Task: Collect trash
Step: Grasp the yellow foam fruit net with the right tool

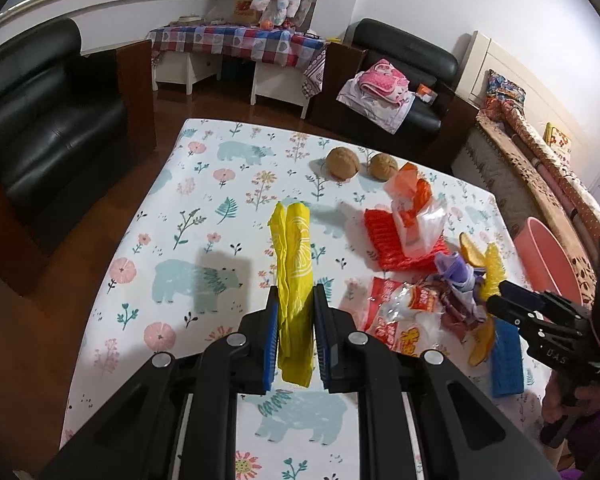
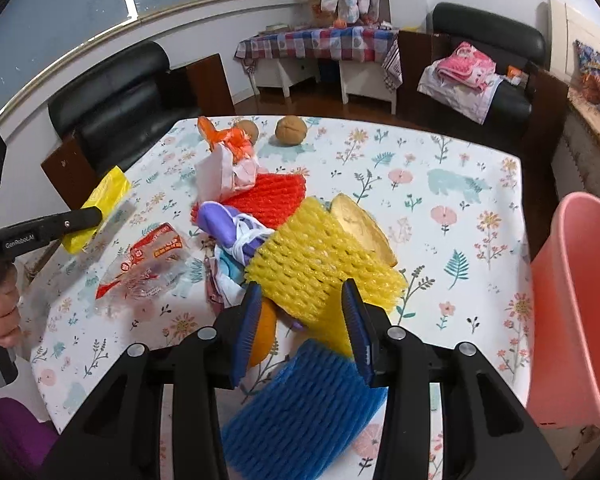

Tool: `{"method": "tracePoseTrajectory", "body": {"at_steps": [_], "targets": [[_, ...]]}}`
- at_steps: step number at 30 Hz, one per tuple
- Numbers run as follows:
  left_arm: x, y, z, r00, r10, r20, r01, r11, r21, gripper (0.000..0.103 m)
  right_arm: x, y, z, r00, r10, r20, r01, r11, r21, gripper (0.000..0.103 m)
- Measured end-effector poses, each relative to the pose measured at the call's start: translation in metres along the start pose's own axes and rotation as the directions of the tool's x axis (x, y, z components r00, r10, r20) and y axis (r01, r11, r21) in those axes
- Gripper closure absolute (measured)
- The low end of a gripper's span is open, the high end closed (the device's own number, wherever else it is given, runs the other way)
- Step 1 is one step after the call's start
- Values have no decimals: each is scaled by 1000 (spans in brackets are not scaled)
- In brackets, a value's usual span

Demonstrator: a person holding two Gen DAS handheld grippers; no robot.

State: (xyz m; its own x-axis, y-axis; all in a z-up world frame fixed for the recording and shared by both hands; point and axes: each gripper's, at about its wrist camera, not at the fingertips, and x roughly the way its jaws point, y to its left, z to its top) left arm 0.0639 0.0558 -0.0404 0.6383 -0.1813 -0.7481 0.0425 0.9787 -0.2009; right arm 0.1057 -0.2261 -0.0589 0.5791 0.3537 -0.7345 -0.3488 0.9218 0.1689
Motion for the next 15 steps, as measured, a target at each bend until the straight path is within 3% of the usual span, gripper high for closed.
{"method": "tracePoseTrajectory", "body": {"at_steps": [1, 4, 6, 15], "targets": [[-1, 0, 0, 1000, -2, 2, 2, 1000, 1, 88, -1, -3, 0, 1000, 3, 5, -3, 1000, 12, 61], [-2, -2, 3, 1000, -9, 6, 9, 1000, 3, 88, -3, -12, 0, 1000, 21, 7, -21, 999, 49, 82], [-3, -4, 4, 1000, -16, 10, 16, 1000, 3, 88, -9, -18, -1, 999, 42, 21, -43, 996, 79, 87], [-20, -23, 9, 998, -53, 43, 51, 998, 38, 88, -52, -30, 0, 988, 80, 131, -102, 981, 166, 92]]}}
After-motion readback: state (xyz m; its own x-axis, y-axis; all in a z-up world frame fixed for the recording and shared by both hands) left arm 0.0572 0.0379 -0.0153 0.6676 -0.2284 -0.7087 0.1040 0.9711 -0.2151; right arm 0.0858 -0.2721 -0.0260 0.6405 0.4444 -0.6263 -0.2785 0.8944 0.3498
